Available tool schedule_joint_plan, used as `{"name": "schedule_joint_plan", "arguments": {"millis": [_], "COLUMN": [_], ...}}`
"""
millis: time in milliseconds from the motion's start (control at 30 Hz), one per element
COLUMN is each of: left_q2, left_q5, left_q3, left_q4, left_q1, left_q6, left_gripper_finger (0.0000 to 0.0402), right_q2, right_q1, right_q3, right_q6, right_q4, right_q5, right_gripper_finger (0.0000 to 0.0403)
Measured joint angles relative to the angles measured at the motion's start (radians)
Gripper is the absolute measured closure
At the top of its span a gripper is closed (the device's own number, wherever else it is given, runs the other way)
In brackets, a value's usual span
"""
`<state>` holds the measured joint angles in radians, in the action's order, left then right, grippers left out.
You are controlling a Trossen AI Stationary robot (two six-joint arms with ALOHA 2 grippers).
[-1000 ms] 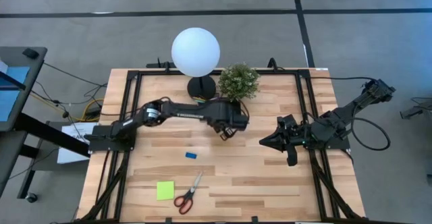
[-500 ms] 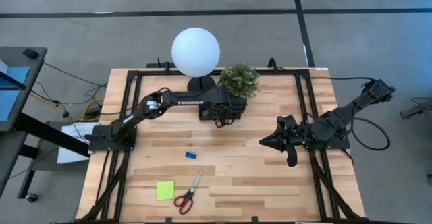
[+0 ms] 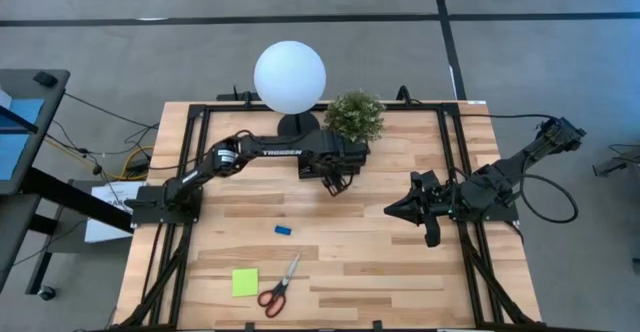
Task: Pick and place office supplies into organizer
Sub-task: Put the black scissors into the black desk organizer
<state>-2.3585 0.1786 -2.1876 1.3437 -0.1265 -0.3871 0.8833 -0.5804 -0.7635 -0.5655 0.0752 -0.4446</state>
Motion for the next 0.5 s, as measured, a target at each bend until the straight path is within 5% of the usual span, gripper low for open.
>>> {"name": "schedule_joint_plan", "arguments": {"millis": [167,333,500], "left_q2": [0.0,0.0,0.023], "left_q5": [-0.174,-0.103,-0.097], "left_q3": [-0.016,-0.115,-0.169], "left_q4": [0.044,0.234,0.225], "left_q1": [0.038,0.112,0.238], "left_q6": [-0.085,-0.185,-0.242], "left_gripper_finger": [0.0196,0.0222,0.0244], "right_q2": [0.0,0.0,0.0], "right_q1": [0.0,0.0,-0.005], "right_q3": [0.0,0.0,0.0], "right_q6": [0.0,-0.001,-0.003], "right_q4": [0.0,0.001,0.001], "right_q5": [0.0,0.0,-0.001], "right_gripper_finger": [0.0402,0.0402,0.0402]}}
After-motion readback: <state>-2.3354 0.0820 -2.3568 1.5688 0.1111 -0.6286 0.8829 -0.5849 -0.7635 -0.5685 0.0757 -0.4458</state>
